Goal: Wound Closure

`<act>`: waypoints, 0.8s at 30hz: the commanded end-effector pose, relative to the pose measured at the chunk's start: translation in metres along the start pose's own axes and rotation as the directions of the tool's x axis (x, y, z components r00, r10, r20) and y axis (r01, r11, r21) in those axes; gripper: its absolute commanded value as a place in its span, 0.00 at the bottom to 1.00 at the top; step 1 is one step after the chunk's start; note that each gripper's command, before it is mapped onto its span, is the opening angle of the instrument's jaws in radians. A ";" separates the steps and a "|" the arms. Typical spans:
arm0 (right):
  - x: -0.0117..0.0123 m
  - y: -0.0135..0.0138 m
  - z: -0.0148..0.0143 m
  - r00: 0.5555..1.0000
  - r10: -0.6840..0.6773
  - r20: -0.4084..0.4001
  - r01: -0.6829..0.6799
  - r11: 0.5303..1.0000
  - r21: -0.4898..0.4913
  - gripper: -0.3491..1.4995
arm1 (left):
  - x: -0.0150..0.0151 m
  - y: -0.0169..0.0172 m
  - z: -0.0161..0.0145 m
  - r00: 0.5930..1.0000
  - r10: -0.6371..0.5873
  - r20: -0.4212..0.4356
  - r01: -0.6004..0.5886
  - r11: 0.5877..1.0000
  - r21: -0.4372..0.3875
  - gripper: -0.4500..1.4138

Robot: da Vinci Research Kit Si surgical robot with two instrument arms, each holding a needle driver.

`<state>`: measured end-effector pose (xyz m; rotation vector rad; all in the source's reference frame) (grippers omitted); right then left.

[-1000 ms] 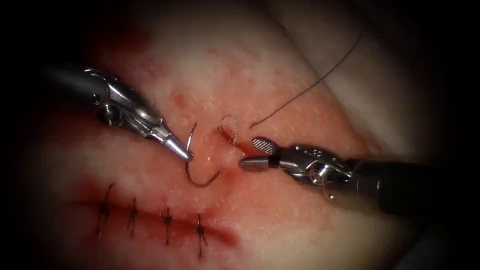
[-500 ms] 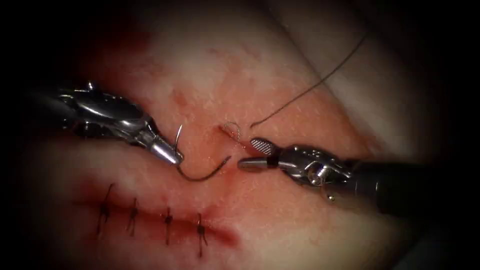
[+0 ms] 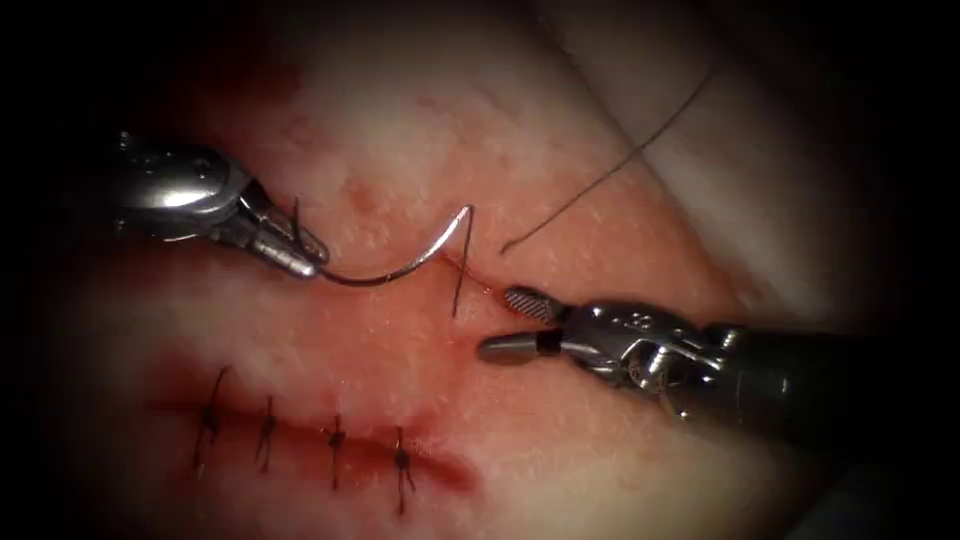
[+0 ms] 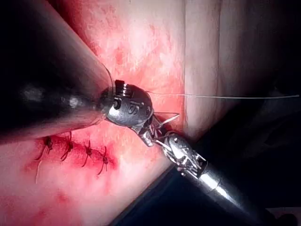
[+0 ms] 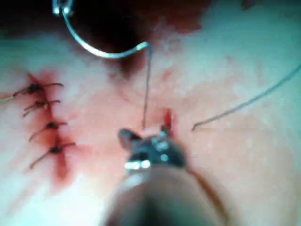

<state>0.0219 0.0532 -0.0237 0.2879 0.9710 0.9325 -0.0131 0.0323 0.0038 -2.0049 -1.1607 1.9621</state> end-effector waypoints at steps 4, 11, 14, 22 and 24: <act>0.0008 -0.0015 0.0015 0.999 -0.051 -0.014 0.050 0.999 -0.005 0.89 | 0.0009 0.0000 -0.0005 0.998 0.058 -0.008 -0.057 0.998 0.024 0.05; 0.0002 -0.0016 0.0032 0.998 -0.054 -0.021 0.054 0.998 -0.019 0.87 | 0.0023 0.0005 -0.0013 0.996 0.073 -0.043 -0.071 0.996 0.044 0.05; -0.0003 -0.0014 0.0037 0.998 -0.059 -0.024 0.059 0.998 -0.023 0.87 | 0.0022 0.0008 -0.0012 0.996 0.073 -0.042 -0.071 0.996 0.049 0.05; -0.0015 -0.0016 0.0061 0.997 -0.069 -0.028 0.068 0.997 -0.043 0.81 | 0.0024 0.0013 -0.0009 0.996 0.072 -0.045 -0.071 0.997 0.038 0.05; -0.0016 -0.0018 0.0066 0.997 -0.070 -0.026 0.069 0.997 -0.045 0.68 | 0.0026 0.0014 -0.0008 0.996 0.072 -0.049 -0.070 0.997 0.033 0.05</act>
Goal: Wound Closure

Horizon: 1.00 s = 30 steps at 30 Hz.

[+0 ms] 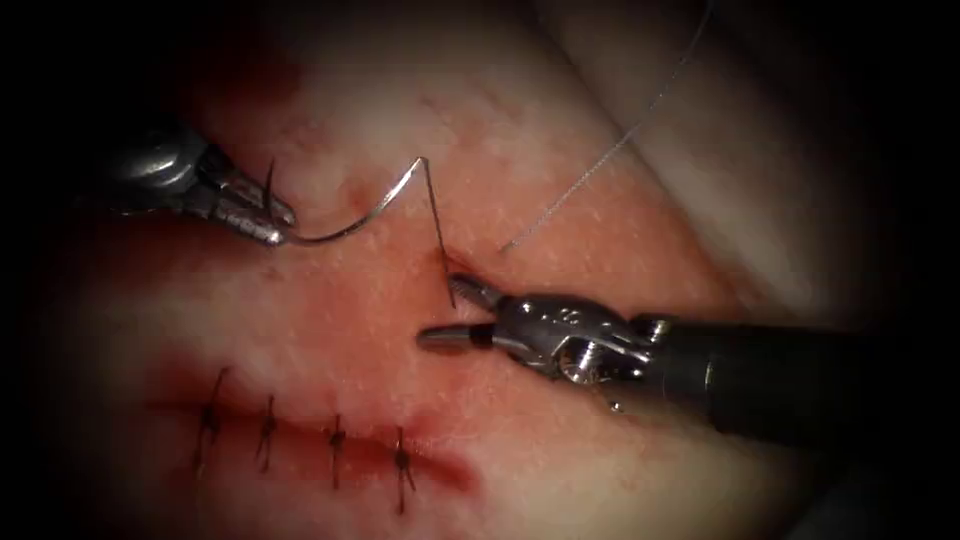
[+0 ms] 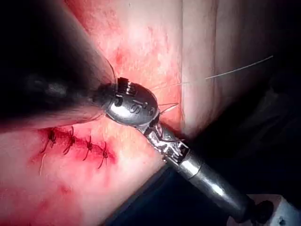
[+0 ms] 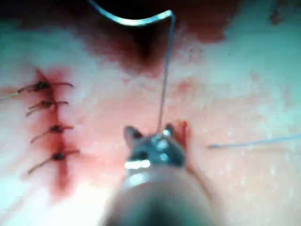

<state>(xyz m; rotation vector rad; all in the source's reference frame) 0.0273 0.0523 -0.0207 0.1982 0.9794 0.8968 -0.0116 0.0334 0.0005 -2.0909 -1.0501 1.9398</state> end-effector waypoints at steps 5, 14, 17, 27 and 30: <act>-0.0005 -0.0002 -0.0003 0.999 -0.038 0.027 0.037 0.999 0.040 0.00 | -0.0004 -0.0003 0.0004 1.000 0.006 -0.008 -0.006 1.000 -0.005 0.05; 0.0005 -0.0039 -0.0037 0.996 -0.049 0.075 0.040 0.992 0.123 0.00 | -0.0025 -0.0012 0.0000 1.000 0.020 0.000 -0.020 0.999 0.030 0.05; 0.0012 -0.0065 -0.0046 0.994 -0.063 0.093 0.047 0.985 0.164 0.00 | -0.0032 -0.0008 -0.0004 1.000 0.023 0.004 -0.023 0.999 0.047 0.05; 0.0026 -0.0116 -0.0059 0.992 -0.054 0.110 0.022 0.960 0.278 0.00 | -0.0034 0.0008 -0.0019 0.999 0.035 -0.014 -0.033 0.994 0.101 0.05; 0.0028 -0.0125 -0.0059 0.995 -0.057 0.083 0.028 0.947 0.319 0.06 | -0.0036 0.0008 -0.0025 0.999 0.051 -0.010 -0.050 0.991 0.122 0.05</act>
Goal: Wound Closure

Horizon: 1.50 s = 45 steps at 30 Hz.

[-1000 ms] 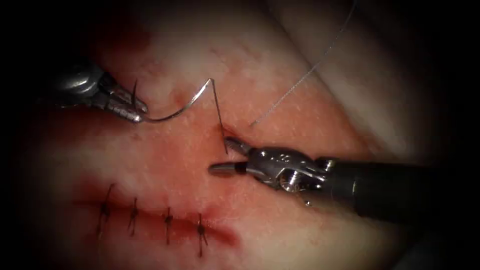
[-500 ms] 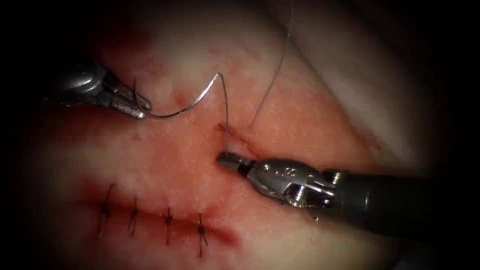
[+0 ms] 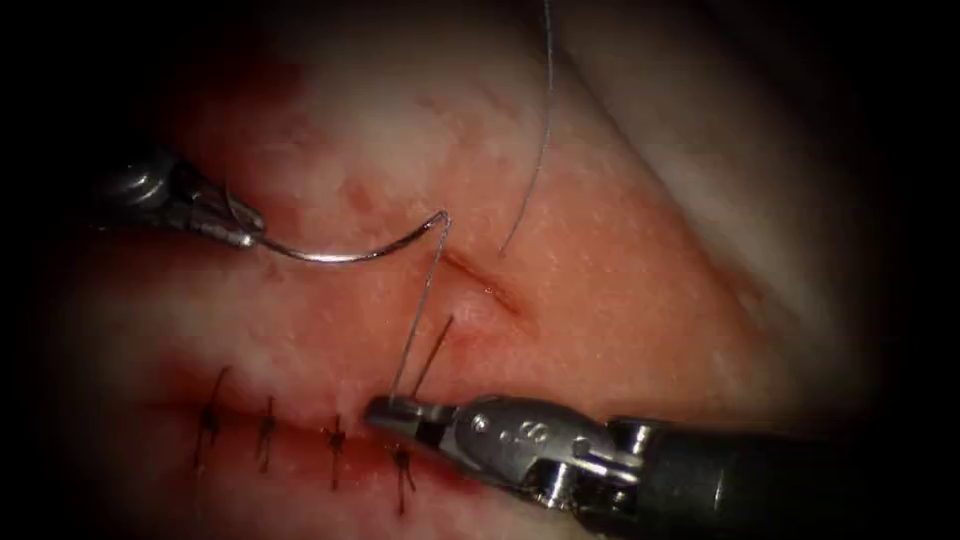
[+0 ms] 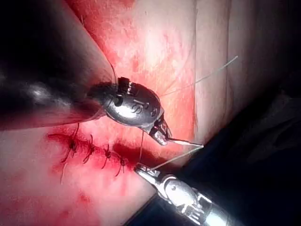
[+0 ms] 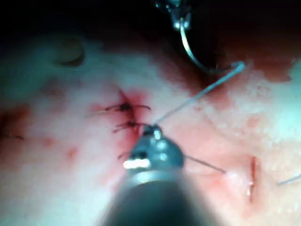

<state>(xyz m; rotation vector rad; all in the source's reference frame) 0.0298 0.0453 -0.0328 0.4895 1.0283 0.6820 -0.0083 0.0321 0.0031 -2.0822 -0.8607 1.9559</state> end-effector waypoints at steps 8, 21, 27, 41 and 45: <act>0.0003 0.0024 -0.0002 0.992 -0.114 -0.057 0.107 0.988 -0.112 0.89 | -0.0016 -0.0016 -0.0022 1.000 0.002 0.004 -0.002 0.998 0.067 0.05; -0.0015 0.0080 -0.0002 0.953 -0.301 -0.029 0.282 0.918 -0.281 0.90 | -0.0015 -0.0035 -0.0076 1.000 -0.008 -0.010 0.009 0.982 0.189 0.05; -0.0021 0.0097 0.0020 0.952 -0.307 -0.023 0.281 0.899 -0.335 0.88 | -0.0010 -0.0035 -0.0080 1.000 -0.004 -0.025 0.009 0.979 0.203 0.05; -0.0043 0.0115 0.0027 0.960 -0.279 0.035 0.271 0.885 -0.379 0.58 | -0.0010 -0.0034 -0.0079 1.000 -0.004 -0.028 0.010 0.979 0.204 0.05; -0.0047 0.0120 0.0030 0.961 -0.273 0.049 0.271 0.887 -0.373 0.51 | -0.0009 -0.0033 -0.0078 1.000 -0.004 -0.028 0.010 0.979 0.203 0.05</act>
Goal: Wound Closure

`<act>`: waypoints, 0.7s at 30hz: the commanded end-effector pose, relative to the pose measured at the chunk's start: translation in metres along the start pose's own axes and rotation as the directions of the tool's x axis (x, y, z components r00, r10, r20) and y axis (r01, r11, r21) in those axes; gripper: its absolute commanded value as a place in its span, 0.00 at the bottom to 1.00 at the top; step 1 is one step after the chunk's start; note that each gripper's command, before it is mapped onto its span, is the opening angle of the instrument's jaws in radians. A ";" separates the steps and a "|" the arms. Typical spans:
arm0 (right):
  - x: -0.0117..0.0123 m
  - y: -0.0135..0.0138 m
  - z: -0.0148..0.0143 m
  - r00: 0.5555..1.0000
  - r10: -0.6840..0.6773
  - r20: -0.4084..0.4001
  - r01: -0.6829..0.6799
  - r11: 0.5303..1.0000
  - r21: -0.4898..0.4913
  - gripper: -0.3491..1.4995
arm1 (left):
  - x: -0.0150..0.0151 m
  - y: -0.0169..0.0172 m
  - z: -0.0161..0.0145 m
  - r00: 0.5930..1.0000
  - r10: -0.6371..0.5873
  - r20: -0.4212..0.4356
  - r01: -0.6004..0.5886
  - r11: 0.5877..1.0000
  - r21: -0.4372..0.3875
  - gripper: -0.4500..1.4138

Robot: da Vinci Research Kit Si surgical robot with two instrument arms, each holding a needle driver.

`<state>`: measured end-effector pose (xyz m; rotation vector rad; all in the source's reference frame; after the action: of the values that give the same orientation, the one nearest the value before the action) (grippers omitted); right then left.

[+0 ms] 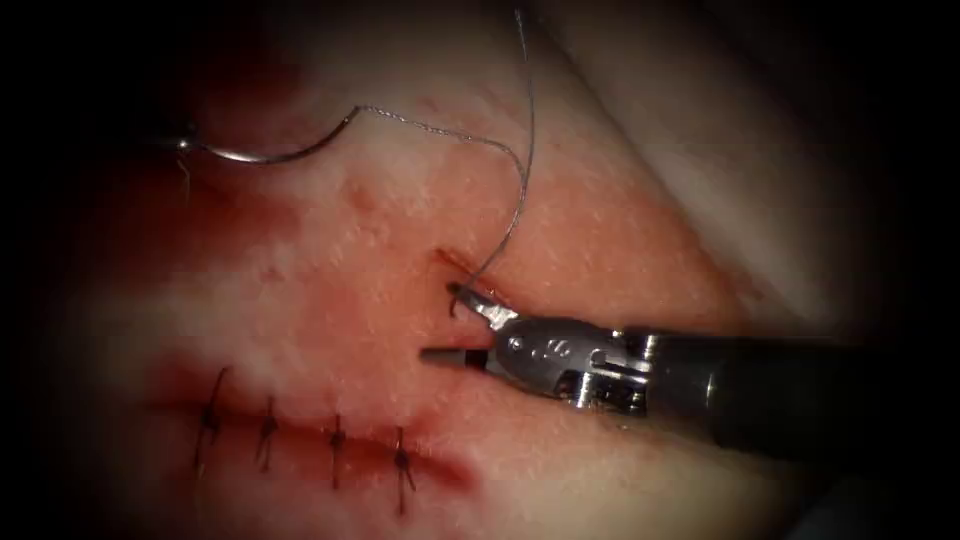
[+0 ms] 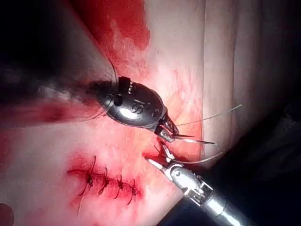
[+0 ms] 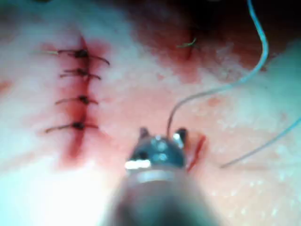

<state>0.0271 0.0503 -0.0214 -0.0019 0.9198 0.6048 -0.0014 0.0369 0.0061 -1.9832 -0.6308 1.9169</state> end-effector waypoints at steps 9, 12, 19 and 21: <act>-0.0008 0.0000 -0.0009 0.996 0.030 0.082 -0.034 0.999 0.039 0.00 | -0.0006 0.0002 0.0006 1.000 -0.001 -0.002 0.001 1.000 -0.001 0.05; 0.0004 -0.0009 -0.0018 0.996 0.037 0.085 -0.042 0.998 0.051 0.00 | -0.0011 0.0002 0.0009 1.000 0.003 0.000 -0.003 1.000 0.000 0.05; 0.0042 -0.0057 -0.0060 0.994 0.055 0.094 -0.074 0.973 0.217 0.00 | -0.0022 0.0004 0.0003 1.000 -0.007 -0.007 0.007 0.999 -0.046 0.05; 0.0051 -0.0069 -0.0070 0.994 0.053 0.094 -0.074 0.970 0.231 0.00 | -0.0020 0.0008 -0.0004 0.999 -0.027 -0.038 0.023 0.995 -0.097 0.05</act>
<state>0.0270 0.0456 -0.0316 0.2651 0.9033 0.5494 -0.0003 0.0355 0.0070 -2.0648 -0.7650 1.8549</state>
